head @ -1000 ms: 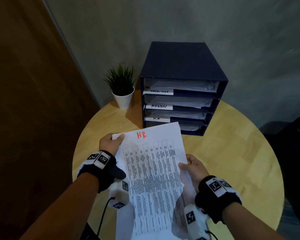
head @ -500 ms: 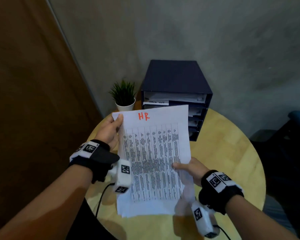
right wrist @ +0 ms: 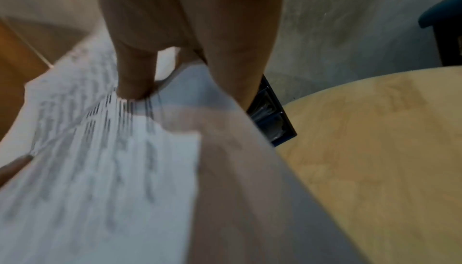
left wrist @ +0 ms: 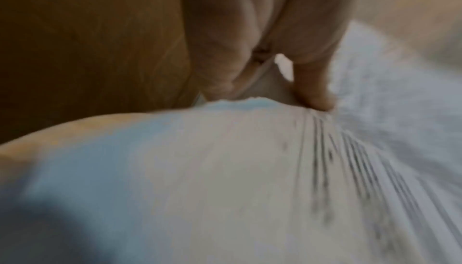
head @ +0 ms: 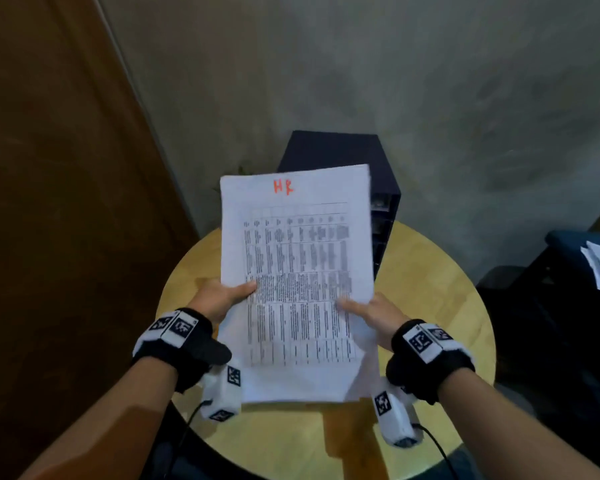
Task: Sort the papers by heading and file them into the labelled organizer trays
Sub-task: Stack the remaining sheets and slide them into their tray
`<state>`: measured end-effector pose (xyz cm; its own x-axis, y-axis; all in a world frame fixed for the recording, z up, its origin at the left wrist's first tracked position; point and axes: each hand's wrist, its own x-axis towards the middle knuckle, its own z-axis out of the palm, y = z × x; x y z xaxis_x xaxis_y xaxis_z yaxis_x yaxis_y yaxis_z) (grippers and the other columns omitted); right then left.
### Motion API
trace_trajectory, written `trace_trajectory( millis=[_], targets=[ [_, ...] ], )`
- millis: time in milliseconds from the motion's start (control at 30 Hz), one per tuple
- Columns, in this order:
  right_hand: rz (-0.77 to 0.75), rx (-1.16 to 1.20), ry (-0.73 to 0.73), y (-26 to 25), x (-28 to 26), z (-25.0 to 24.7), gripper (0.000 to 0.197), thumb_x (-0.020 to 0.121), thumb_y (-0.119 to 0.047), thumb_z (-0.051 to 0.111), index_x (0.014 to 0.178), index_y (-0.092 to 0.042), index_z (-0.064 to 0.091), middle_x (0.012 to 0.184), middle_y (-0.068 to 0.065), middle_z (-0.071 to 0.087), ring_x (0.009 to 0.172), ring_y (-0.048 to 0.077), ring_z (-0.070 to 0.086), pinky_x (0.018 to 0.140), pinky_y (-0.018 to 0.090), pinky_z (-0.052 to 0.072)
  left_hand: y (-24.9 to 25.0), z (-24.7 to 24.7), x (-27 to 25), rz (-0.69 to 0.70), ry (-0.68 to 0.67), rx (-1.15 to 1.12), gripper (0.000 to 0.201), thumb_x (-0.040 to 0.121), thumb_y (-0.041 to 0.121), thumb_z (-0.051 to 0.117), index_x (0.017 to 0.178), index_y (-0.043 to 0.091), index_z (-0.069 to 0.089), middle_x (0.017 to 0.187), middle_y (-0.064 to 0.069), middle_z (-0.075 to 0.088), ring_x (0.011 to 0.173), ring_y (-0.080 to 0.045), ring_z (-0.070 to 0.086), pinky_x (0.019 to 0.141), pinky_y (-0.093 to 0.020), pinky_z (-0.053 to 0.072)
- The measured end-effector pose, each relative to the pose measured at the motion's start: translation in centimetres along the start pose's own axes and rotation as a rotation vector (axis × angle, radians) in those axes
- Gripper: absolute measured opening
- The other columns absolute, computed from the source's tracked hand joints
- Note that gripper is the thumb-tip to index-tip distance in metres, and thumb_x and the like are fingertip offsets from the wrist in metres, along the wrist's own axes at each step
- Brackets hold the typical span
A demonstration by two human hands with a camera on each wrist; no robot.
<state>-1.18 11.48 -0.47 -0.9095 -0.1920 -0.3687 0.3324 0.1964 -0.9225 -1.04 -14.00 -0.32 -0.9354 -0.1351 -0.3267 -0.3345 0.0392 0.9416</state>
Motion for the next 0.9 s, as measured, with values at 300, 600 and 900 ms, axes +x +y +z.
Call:
trace_trajectory(
  millis=[300,600,900],
  targets=[
    [0.313,-0.398,-0.053,7.9,1.4,1.1,0.04,0.091,-0.015,0.057,0.058,-0.02,0.034,0.024,-0.012,0.044,0.043,0.013,0.05,0.054,0.021,0.043,-13.9,-2.5,5.7,-0.433,-0.071,0.325,0.107,0.027,0.055,0.089,0.117,0.003,0.063,0.117,-0.018,0.067,0.107,-0.038,0.063,0.097,-0.05,0.049],
    [0.424,-0.376,-0.021,9.7,1.2,1.9,0.024,0.088,0.002,0.049,0.066,-0.006,0.046,0.061,0.002,0.047,0.047,0.014,0.045,0.04,0.019,0.037,-11.1,1.6,2.0,-0.449,-0.046,0.56,0.072,0.092,0.034,0.056,0.147,0.001,0.024,0.143,-0.023,0.044,0.127,-0.037,0.048,0.099,-0.034,0.044],
    [0.369,-0.057,0.111,9.0,3.1,-0.3,0.023,0.089,-0.009,0.06,0.11,0.001,0.056,0.089,0.018,0.067,0.085,0.034,0.065,0.072,0.035,0.051,-9.6,3.0,6.0,-0.342,-0.048,0.496,0.066,0.092,0.028,0.058,0.146,0.002,0.029,0.143,-0.023,0.044,0.1,-0.034,0.059,0.085,-0.034,0.05]
  ],
)
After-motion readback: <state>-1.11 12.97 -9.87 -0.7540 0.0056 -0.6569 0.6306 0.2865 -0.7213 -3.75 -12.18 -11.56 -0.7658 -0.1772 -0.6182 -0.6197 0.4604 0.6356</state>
